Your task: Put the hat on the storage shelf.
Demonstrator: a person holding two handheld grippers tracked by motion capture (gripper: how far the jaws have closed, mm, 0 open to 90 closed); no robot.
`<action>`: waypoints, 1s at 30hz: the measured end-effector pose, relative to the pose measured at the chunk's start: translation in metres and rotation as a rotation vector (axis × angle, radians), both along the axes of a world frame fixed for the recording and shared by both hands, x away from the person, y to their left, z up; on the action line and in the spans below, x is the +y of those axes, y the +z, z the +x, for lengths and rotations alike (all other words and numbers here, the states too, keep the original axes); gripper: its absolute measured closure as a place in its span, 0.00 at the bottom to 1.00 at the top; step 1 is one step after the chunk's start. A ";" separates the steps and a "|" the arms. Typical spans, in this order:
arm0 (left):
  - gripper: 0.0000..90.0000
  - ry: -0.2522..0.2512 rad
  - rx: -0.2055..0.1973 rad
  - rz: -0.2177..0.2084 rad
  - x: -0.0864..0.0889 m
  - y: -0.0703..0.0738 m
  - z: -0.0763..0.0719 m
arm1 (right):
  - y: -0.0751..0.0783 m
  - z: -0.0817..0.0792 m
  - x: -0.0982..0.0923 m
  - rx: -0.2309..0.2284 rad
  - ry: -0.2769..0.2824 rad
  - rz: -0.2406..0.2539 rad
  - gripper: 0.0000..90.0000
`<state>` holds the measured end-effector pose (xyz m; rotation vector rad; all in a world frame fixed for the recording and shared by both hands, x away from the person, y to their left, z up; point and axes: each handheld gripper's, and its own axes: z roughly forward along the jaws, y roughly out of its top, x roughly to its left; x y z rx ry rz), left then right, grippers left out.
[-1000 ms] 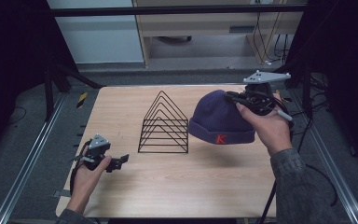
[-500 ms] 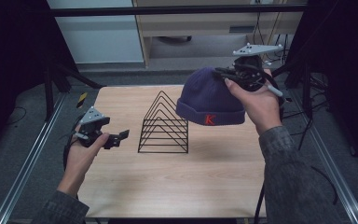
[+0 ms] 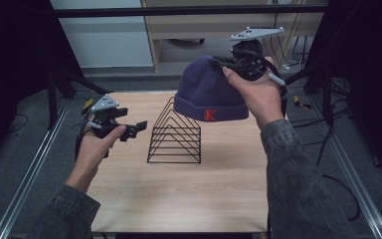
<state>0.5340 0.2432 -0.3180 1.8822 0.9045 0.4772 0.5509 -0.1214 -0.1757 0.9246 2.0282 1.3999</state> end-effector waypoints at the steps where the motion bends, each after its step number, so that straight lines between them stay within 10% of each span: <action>1: 0.08 -0.003 -0.004 -0.003 -0.001 0.001 0.001 | 0.001 0.001 0.003 -0.003 0.004 0.001 0.91; 30: 0.06 -0.048 -0.021 0.016 -0.014 0.010 0.008 | -0.002 0.003 0.084 0.001 0.136 -0.008 0.91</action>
